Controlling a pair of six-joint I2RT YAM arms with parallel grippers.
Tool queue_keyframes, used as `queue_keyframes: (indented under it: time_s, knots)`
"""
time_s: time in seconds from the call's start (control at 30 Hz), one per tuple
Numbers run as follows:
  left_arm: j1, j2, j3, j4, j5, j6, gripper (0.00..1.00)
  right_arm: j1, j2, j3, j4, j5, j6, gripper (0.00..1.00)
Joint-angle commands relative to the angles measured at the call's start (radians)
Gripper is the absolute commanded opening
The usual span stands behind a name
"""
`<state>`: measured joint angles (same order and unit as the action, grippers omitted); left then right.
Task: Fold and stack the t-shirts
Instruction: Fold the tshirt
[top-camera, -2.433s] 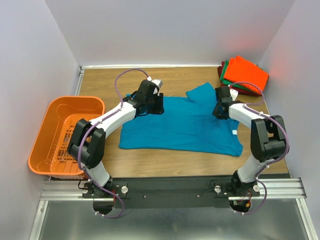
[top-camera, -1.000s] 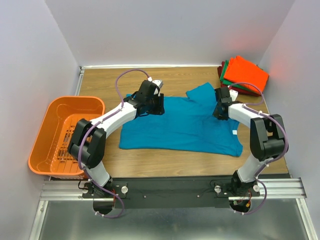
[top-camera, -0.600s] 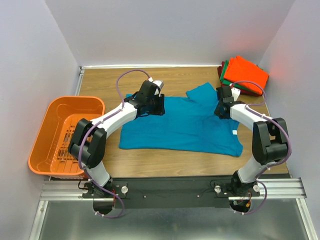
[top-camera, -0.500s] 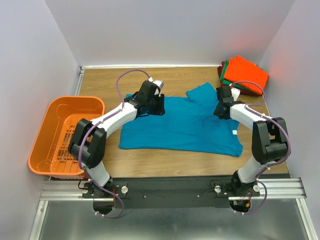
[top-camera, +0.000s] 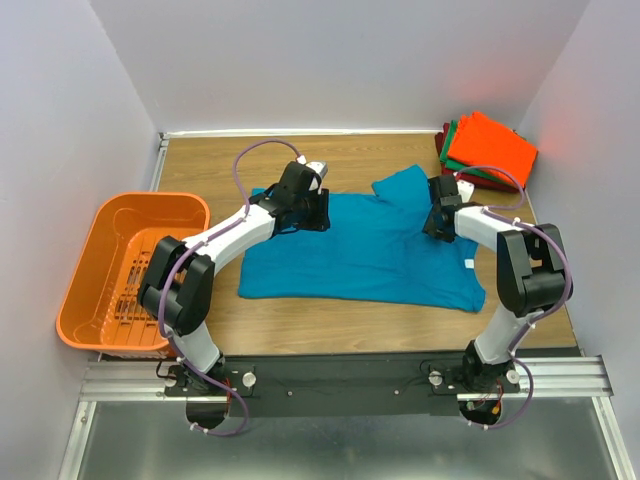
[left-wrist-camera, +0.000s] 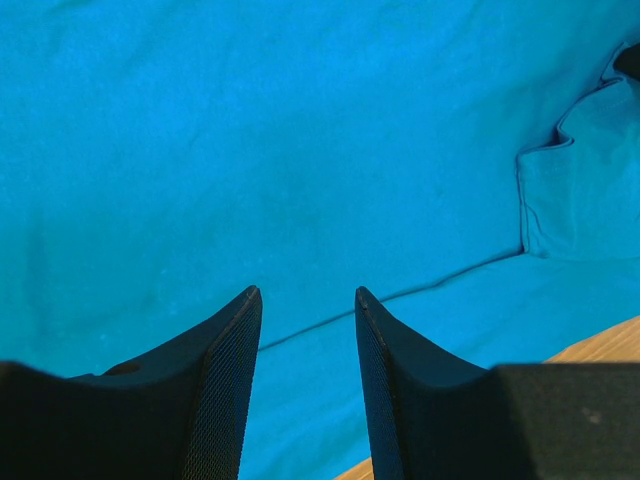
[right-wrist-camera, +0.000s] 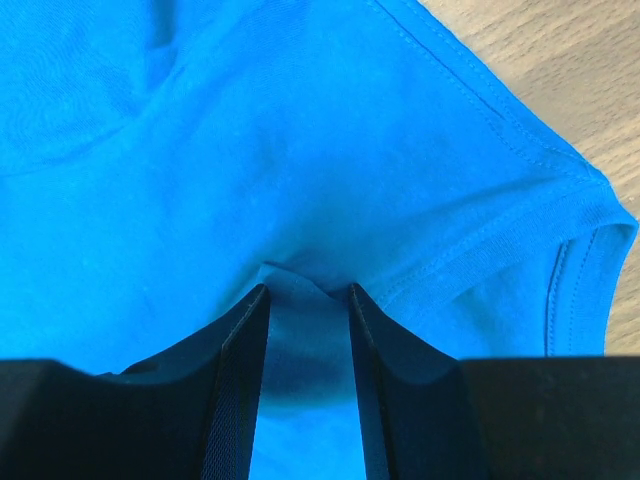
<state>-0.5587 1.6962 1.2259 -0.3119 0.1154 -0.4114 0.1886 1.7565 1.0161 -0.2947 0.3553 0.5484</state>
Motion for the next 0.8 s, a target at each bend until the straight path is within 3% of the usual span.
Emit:
queue_keyframes:
  time_s: [0.0, 0.17, 0.27, 0.4, 0.77]
  knots:
    - [-0.009, 0.013, -0.016, 0.013, 0.015, 0.000, 0.50, 0.000, 0.029, 0.019, 0.016, -0.001, 0.007, 0.45]
    - [-0.009, 0.014, -0.012, 0.013, 0.015, 0.000, 0.50, 0.000, 0.024, 0.018, 0.016, 0.004, 0.012, 0.41]
    - [-0.010, 0.016, -0.014, 0.011, 0.015, 0.000, 0.50, 0.000, 0.009, 0.015, 0.014, -0.004, 0.013, 0.29]
    - [-0.010, 0.020, -0.014, 0.013, 0.018, 0.000, 0.50, 0.000, -0.006, 0.006, 0.012, 0.002, 0.013, 0.23]
    - [-0.010, 0.028, -0.014, 0.013, 0.017, -0.001, 0.50, 0.000, -0.069, -0.013, 0.002, 0.016, 0.013, 0.18]
